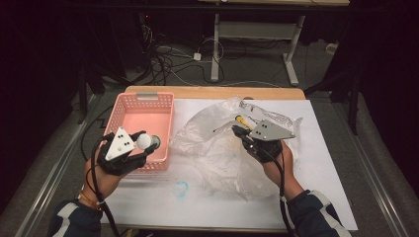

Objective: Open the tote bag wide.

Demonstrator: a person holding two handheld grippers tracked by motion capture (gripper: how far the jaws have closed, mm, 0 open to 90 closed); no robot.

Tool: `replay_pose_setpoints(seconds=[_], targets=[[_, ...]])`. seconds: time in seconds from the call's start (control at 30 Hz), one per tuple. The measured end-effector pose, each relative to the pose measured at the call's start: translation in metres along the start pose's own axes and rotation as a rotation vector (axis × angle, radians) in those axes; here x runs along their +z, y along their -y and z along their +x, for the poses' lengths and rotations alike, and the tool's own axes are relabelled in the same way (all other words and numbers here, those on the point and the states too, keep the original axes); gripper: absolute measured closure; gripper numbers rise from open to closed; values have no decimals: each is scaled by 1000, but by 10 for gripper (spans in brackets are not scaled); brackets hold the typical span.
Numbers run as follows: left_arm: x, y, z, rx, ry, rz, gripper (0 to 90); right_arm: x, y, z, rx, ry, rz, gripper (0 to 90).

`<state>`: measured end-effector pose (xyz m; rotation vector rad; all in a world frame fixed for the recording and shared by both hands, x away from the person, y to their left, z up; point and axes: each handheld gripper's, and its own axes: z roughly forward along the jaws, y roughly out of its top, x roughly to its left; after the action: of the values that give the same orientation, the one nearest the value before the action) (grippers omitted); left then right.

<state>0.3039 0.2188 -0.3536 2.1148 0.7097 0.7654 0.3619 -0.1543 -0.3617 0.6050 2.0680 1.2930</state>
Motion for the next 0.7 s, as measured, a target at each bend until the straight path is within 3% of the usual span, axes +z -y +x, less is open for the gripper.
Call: replay_pose_setpoints(seconds=[0.2,0.3,0.6,0.7], targets=[[3,5,-27,37,46,-21,482,-1,1,-2,13,9,-8,900],[14,5,-39,72,60,-19,482,-1,1,-1,12,10,-10,900],[52,-9,-70,137,166,-26,482,2,0,1,0,-6,-6,900],[73,-14,-83,182,217,10,482,3,2,1,6,-11,-6,900]])
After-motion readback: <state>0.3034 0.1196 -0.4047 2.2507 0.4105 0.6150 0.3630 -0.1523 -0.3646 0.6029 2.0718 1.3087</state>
